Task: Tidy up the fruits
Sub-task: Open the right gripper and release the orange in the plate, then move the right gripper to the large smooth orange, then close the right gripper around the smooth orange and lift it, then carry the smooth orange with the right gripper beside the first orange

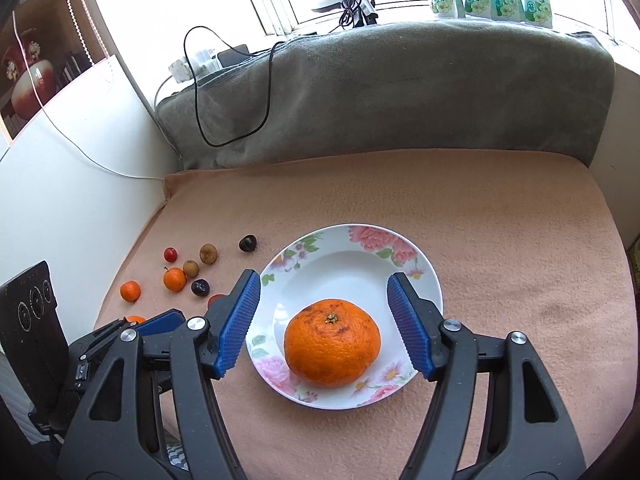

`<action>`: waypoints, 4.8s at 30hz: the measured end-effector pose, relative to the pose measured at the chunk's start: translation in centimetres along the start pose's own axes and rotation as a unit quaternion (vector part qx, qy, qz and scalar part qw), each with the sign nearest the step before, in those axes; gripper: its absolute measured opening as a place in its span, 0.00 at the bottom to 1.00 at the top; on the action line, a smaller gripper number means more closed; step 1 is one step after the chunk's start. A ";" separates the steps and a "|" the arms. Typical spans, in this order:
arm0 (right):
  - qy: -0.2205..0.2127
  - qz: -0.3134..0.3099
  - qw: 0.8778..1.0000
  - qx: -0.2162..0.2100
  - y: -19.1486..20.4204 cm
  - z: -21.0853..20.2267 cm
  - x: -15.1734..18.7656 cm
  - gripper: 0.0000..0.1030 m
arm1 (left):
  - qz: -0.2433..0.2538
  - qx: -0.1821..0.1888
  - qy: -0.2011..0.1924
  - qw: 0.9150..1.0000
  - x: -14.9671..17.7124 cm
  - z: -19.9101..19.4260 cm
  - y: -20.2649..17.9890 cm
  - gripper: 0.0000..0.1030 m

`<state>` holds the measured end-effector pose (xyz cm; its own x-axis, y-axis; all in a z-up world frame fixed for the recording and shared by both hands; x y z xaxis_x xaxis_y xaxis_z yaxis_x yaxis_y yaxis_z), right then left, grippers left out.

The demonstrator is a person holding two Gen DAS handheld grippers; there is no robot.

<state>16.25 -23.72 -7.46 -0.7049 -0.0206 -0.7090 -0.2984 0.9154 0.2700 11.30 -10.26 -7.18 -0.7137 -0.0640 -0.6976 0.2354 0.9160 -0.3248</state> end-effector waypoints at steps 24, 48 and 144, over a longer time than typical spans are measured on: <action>0.012 -0.088 0.996 -0.026 8.3 2.6 0.1 0.79 | -0.049 -0.096 -0.028 0.994 -0.1 -5.0 11.9 0.58; 0.130 -0.101 0.976 -0.139 17.0 9.1 4.2 0.81 | -0.133 -0.106 -0.019 0.985 6.4 -11.0 16.7 0.67; 0.129 -0.034 0.979 -0.156 10.3 7.7 0.8 0.66 | -0.019 0.031 -0.009 0.999 -1.1 0.9 3.7 0.62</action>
<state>17.51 -11.18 -10.27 -0.8036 -0.2146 -0.5551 -0.5035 0.7425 0.4419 13.55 -7.14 -8.23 -0.7105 -0.1065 -0.6956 0.2494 0.8862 -0.3904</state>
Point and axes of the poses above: each gripper's, at about its wrist camera, not at the fingertips, and z roughly the way its jaws point, y to its left, x to its underside, the point moved 5 cm from there along z, roughly the way its jaws point, and after that the axes turned 1 degree about -z, right-handed, at the moved point
